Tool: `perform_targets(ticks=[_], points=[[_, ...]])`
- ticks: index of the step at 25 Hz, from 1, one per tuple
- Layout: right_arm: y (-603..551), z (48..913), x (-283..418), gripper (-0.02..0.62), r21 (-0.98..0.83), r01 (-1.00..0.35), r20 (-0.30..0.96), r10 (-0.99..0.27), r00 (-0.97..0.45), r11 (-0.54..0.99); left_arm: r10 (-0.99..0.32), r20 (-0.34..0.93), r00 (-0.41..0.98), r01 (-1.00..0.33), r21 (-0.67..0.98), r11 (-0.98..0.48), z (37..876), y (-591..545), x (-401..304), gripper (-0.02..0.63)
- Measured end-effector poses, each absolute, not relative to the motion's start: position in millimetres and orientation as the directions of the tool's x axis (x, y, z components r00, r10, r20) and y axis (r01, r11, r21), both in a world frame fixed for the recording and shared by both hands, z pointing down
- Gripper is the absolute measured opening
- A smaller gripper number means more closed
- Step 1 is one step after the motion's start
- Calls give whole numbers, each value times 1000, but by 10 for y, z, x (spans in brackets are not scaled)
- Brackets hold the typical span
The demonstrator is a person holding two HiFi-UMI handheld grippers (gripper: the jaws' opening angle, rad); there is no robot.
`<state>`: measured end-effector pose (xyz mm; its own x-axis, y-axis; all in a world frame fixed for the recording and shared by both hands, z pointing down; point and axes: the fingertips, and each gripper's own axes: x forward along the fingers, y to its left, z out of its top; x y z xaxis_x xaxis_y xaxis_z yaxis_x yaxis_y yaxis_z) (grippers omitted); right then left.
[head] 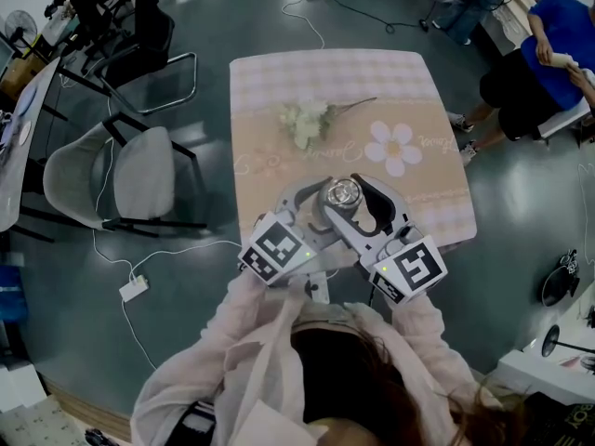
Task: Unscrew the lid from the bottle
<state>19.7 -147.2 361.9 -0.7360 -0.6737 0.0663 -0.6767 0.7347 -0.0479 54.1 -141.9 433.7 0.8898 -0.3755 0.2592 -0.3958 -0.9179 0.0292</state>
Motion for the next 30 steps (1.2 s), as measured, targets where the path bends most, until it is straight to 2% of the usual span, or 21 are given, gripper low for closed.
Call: perform_targets(ticks=[7,15,22,30], points=[[-1419,3596,189,272,-64,-614,53,-612,-789,787,-246,222,944,-266,63,-962,4306,-1331,566,379],[-1267,3470,83,272,-61,-474,-15,-476,-880,878,-58,134,989,-72,106,-992,4182,-1151,504,379],[-1269,3469,97,272,-71,-476,-20,-478,-878,877,-68,170,983,-85,97,-992,4257,-1157,503,379],[-1410,3294,259,272,-62,-538,-51,-541,-839,840,-120,200,972,-144,108,-984,4425,-1189,451,379]])
